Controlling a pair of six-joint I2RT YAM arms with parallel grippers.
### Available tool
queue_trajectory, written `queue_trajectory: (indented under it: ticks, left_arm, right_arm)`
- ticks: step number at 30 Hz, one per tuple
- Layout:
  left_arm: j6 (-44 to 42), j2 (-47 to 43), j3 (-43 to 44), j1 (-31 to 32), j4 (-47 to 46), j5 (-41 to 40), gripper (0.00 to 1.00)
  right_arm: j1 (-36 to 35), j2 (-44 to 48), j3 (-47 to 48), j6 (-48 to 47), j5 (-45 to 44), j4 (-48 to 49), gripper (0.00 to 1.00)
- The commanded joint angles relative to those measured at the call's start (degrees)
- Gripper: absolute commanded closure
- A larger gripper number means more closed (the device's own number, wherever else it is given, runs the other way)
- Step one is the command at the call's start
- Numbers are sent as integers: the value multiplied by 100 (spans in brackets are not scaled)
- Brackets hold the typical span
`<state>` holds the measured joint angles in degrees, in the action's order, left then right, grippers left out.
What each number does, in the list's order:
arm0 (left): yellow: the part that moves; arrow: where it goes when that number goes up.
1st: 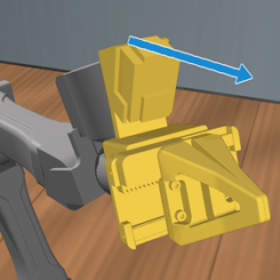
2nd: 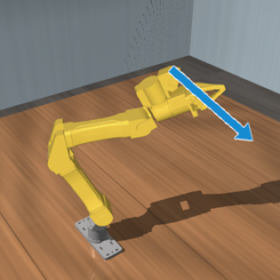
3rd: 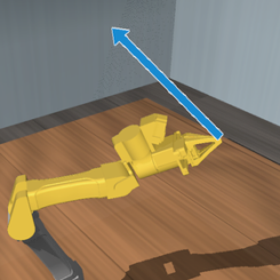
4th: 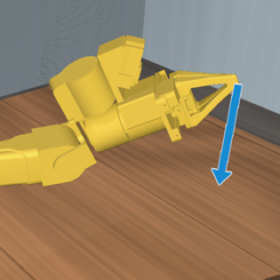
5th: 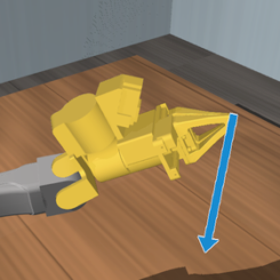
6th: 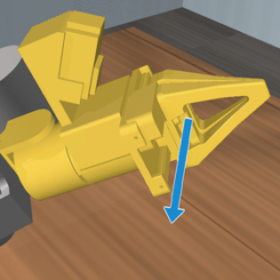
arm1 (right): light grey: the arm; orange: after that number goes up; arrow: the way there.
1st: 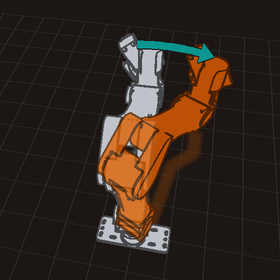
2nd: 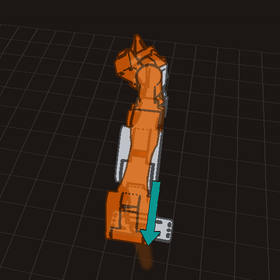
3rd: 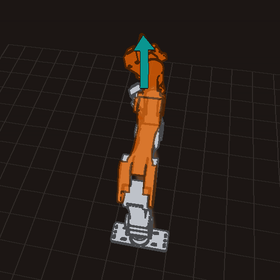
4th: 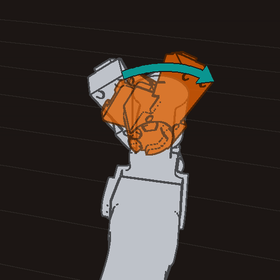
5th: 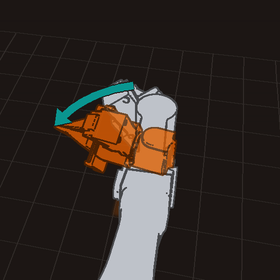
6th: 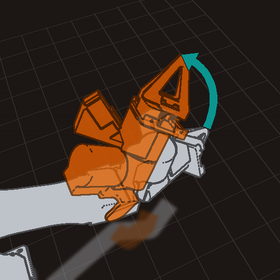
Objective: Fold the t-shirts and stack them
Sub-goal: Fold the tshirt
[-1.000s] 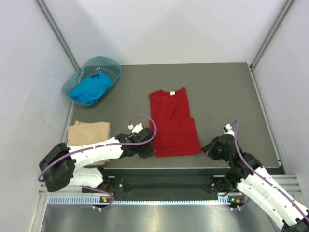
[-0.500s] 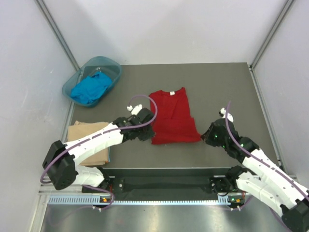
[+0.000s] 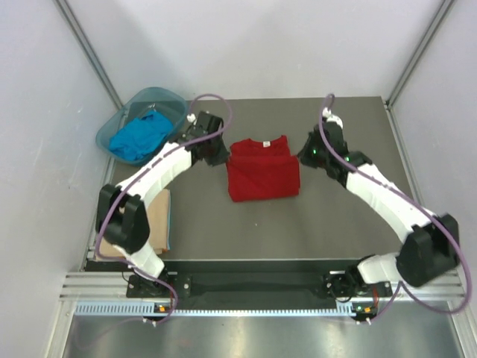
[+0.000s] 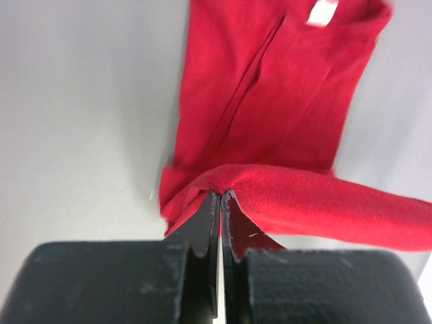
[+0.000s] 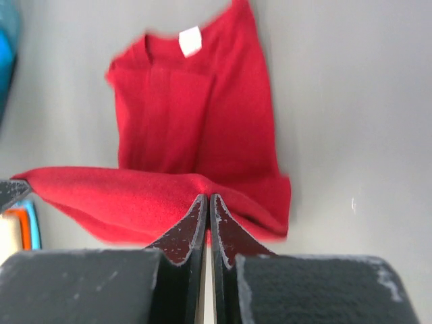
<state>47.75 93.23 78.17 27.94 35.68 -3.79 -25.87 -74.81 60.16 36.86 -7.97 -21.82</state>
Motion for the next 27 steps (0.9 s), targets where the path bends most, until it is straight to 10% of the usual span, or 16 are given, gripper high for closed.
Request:
queue_trajectory:
  ticks: [1, 20, 27]
  left_arm:
    - [-591, 581, 759, -368, -360, 570, 100]
    - [-1048, 4043, 3748, -1212, -1652, 1785, 98]
    - [-1075, 4450, 4233, -1484, -1521, 1953, 75]
  right_arm:
    - [284, -621, 846, -373, 216, 416, 100]
    - [1251, -4382, 3438, -425, 1666, 1338, 98]
    - [1365, -4833, 4091, -978, 2044, 1068, 66]
